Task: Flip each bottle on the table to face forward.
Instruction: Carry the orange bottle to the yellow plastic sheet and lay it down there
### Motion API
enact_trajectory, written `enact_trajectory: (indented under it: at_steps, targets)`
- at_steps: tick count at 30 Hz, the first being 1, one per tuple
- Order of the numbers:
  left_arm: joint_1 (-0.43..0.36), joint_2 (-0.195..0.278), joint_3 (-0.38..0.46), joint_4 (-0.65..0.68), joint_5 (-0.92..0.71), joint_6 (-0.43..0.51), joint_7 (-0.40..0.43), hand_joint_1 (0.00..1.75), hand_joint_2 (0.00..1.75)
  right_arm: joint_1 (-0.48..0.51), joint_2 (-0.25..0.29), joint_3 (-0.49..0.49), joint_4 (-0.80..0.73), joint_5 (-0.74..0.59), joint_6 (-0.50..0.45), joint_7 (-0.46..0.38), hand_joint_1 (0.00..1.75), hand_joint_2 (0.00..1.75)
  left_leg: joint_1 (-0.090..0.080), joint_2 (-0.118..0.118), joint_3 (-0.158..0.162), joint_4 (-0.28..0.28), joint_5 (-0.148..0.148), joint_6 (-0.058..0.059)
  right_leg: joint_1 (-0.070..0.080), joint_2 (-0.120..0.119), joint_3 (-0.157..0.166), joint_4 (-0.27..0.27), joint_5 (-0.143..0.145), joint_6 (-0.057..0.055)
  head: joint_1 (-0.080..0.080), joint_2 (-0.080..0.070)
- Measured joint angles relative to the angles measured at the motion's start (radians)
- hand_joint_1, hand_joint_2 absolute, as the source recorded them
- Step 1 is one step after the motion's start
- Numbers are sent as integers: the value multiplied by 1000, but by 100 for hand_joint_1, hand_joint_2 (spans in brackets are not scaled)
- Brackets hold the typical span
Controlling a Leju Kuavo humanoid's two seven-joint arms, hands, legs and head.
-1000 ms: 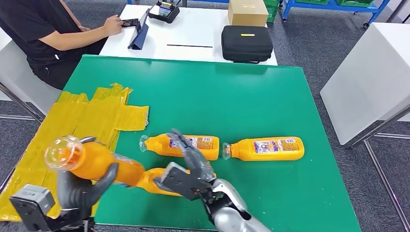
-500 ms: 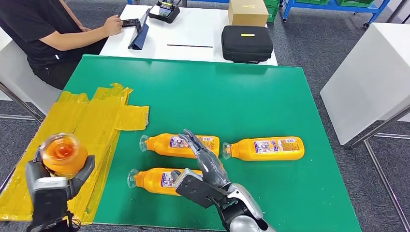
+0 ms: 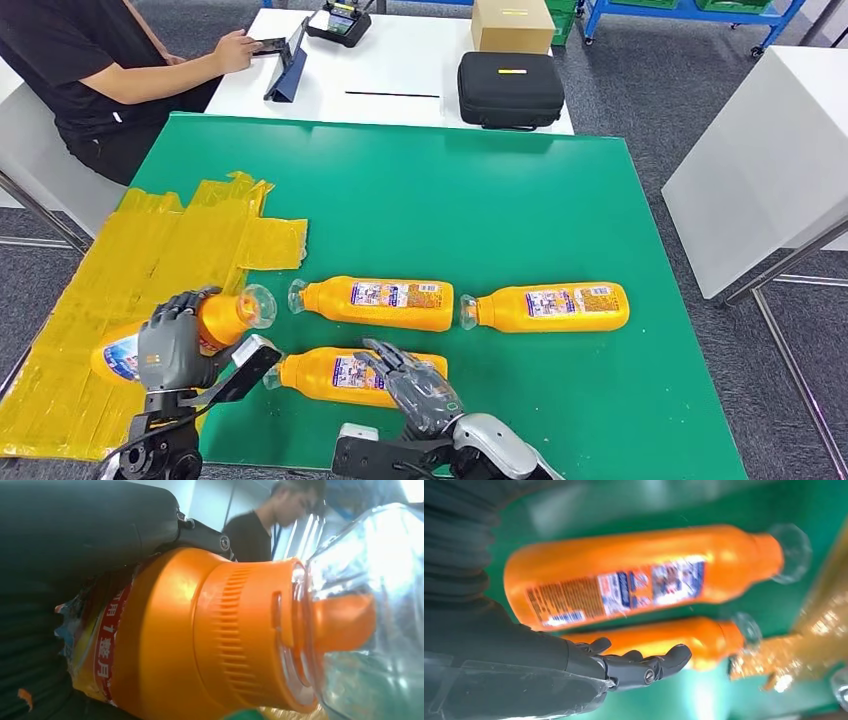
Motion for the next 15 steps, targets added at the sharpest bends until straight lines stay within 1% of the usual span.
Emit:
enact_trajectory:
  at_steps: [1,2,4,5,9,15]
  targets:
    - [-6,2,-6,16,-2,-7,3,65,175,-1,-2,4,5,6,2,5,0,175,0,0,0,0,0,0,0,0,0,0,0,0,0,0]
    - [-11,3,-12,29,-3,-14,7,22,131,-2,-4,9,9,12,5,10,0,175,0,0,0,0,0,0,0,0,0,0,0,0,0,0]
    - [-19,4,-22,48,-8,-27,14,1,44,-7,-4,15,17,24,9,22,0,175,0,0,-1,0,0,0,0,0,-1,0,0,0,0,0]
    - [-23,4,-25,55,-11,-33,18,0,0,-10,-4,18,20,31,10,28,0,175,0,0,-1,0,0,0,0,0,-1,0,0,0,0,0]
    - [-25,5,-35,72,-27,-56,45,0,0,-19,1,25,33,86,6,58,0,175,0,0,-1,0,0,0,0,0,-1,1,0,0,0,0]
    - [-5,8,-40,68,-21,-72,67,0,0,-22,11,27,49,190,-32,90,0,175,0,0,-1,0,0,0,0,0,-1,1,0,0,0,0]
